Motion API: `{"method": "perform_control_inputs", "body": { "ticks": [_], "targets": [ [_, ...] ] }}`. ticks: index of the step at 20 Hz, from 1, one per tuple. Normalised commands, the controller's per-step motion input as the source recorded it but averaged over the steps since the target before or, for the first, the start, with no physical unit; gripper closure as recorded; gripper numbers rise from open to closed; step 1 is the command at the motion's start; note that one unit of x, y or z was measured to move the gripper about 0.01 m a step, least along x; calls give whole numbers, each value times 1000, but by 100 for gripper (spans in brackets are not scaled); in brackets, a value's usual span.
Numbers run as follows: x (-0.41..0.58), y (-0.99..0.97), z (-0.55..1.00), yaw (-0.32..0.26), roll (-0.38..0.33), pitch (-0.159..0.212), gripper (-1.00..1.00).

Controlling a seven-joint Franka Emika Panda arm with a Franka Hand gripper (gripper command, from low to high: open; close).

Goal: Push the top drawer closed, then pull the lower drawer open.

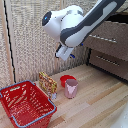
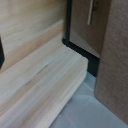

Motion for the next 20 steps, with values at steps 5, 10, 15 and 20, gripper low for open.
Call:
{"method": "perform_control_inputs", "body": {
  "ticks": [5,10,15,20],
  "targets": [
    [27,101,347,92,-313,3,-100],
    [0,-157,145,81,-268,0,-100],
    [0,-302,-2,74,-218,-3,-100],
    [0,-342,15,95,-222,-17,-100]
  ]
}}
